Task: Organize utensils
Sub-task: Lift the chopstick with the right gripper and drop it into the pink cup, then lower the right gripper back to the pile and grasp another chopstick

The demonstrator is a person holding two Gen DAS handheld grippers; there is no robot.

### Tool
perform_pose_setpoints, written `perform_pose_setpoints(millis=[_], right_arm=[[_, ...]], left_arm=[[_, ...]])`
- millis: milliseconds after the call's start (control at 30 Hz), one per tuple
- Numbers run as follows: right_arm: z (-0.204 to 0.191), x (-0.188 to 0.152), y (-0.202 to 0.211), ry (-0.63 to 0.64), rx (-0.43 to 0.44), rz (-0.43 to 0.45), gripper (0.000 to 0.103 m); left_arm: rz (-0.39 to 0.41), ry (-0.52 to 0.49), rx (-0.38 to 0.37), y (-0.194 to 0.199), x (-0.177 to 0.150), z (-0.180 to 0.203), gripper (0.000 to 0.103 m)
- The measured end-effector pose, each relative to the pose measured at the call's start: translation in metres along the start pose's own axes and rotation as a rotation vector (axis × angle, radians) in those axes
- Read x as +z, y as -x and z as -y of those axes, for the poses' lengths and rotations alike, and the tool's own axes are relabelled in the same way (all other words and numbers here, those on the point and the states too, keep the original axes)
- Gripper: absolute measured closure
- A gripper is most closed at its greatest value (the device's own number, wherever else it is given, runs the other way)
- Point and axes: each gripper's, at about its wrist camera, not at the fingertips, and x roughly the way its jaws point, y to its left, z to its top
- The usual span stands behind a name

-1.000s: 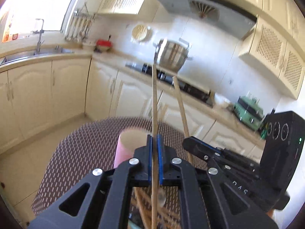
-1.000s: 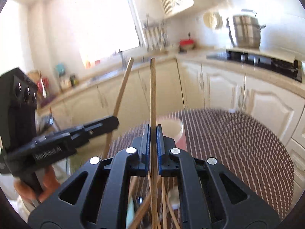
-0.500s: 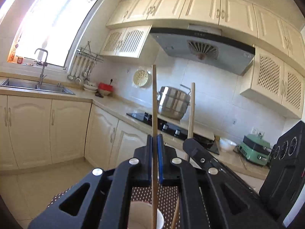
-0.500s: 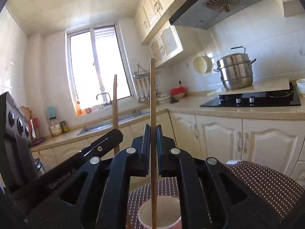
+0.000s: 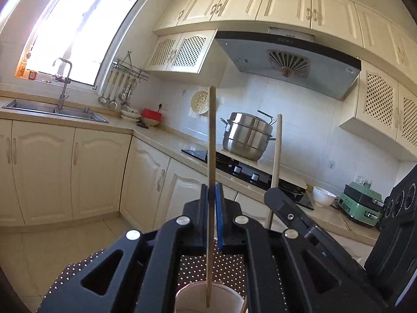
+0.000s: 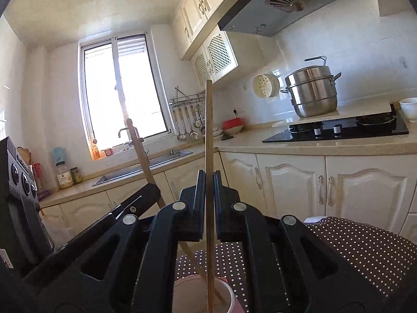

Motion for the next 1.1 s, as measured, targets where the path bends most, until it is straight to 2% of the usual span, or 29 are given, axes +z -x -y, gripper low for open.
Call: perform_pose_setpoints(millis=[433,533,800,833,933,1100], right_arm=[[-0.004,-0.013,0.036,0.028,-0.036,-0.056,0.096],[-0.002,-0.017,0.042,0.018,-0.047,-0.073,0.096],[-0.005,-0.024,0.051,0.009,-0.097,-0.128,0.094],[-0.005,-0.025,0.052,0.008,-0.103,-0.131,0.087],[-0.007,-0.024,0.060,0.008,-0.122,-0.127,0.051],[-0.011,-0.022,0.075,0.018,-0.141,-0.123,0.051]], left_arm=[[-0.079,0.000,0.011,0.031,-0.005,-0.006,0.095],[-0.095,-0.006,0.032,0.038,-0.007,-0.006,0.074],[-0.138,-0.027,0.060,0.060,-0.009,-0.003,0.058],[-0.142,-0.033,0.062,0.064,-0.009,-0.002,0.055],[-0.152,-0.043,0.069,0.074,-0.007,0.000,0.049],[-0.202,-0.033,0.081,0.087,-0.006,-0.004,0.047]])
